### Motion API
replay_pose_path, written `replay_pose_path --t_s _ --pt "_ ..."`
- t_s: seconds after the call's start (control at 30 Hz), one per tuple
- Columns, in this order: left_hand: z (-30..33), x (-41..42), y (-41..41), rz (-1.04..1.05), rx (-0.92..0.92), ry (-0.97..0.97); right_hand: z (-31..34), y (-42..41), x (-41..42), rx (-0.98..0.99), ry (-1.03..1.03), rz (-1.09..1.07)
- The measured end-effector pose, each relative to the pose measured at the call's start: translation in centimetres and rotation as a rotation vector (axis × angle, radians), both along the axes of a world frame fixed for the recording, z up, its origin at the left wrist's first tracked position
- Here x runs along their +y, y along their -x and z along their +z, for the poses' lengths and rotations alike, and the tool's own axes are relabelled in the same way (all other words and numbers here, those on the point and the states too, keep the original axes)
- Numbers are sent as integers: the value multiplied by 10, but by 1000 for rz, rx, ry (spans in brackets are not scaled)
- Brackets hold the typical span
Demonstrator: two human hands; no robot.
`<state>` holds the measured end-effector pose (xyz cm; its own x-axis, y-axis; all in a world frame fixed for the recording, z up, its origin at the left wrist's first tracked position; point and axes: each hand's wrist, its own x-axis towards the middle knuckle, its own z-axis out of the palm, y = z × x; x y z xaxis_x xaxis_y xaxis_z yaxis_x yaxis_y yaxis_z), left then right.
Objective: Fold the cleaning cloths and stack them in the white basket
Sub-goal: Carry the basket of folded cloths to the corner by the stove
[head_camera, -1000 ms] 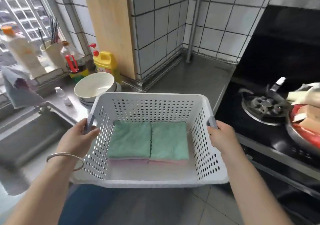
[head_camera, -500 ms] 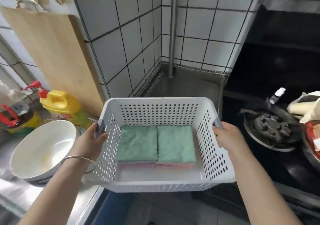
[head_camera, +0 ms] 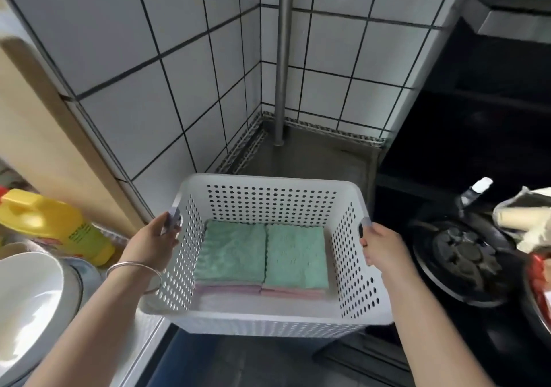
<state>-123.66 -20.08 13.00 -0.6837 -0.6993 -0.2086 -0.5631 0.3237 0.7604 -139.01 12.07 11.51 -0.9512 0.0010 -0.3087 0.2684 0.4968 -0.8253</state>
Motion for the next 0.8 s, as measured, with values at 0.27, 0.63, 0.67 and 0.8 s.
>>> replay_pose_path --t_s 0.27,0.63,0.67,0.8 --pt "0 7 17 56 63 -55 0 19 -4 -35 56 -17" --pt "-4 11 24 239 50 -358 14 47 -13 75 -169 100" --pt "-4 13 25 251 58 -364 16 47 -14 107 -277 122" --pt "-5 24 33 310 137 -385 16 40 -16 204 -658 167"
